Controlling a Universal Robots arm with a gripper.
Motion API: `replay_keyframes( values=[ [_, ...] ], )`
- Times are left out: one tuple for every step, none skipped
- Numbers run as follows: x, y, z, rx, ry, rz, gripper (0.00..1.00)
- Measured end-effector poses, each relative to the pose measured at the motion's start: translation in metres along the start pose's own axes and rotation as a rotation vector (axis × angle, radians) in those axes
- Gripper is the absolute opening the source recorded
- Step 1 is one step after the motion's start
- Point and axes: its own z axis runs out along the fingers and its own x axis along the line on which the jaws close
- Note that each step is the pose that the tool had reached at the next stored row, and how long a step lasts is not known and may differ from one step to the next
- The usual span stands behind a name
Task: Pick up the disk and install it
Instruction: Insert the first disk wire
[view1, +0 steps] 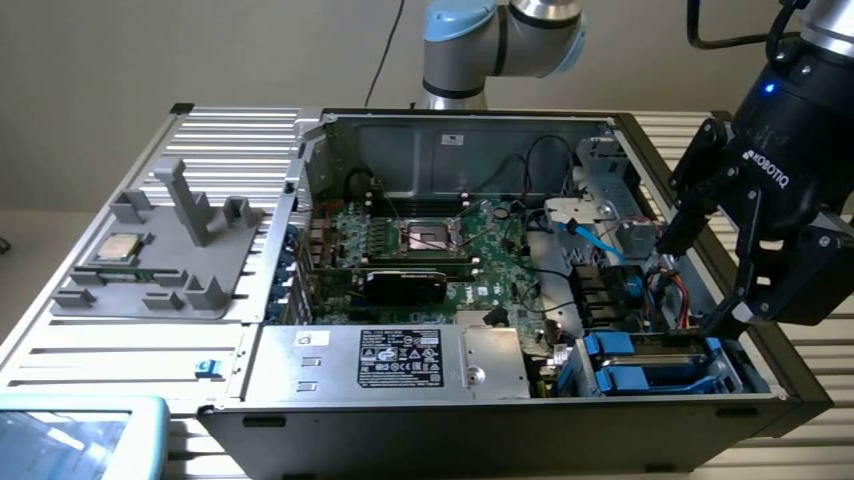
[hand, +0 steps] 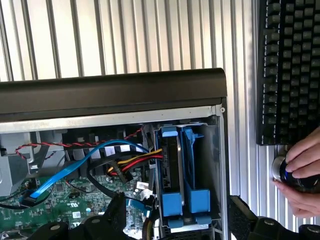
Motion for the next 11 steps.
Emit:
replay_keyframes(
  values=[
    [0.0,-0.0001,0.0,0.0,0.0,0.0,0.89],
    [0.0,-0.0016,0.0002,-0.0021,0.0002,0.0,0.89],
    [0.0,-0.0039,0.0003,-0.0081,0.0007,0.001,0.89],
    [0.0,-0.0061,0.0006,-0.0139,0.001,0.001,0.89],
    [0.0,-0.0082,0.0008,-0.0188,0.0,0.002,0.89],
    [0.0,-0.0102,0.0009,-0.023,-0.0024,0.003,0.89],
    [0.0,-0.0124,0.0012,-0.0286,-0.0048,0.004,0.89],
    [0.0,-0.0145,0.0014,-0.0352,-0.0069,0.004,0.89],
    [0.0,-0.0163,0.0018,-0.0446,-0.0089,0.005,0.89],
    [0.001,-0.018,0.0021,-0.0535,-0.0124,0.007,0.89],
    [0.001,-0.0193,0.0023,-0.0633,-0.0188,0.008,0.89]
  ],
)
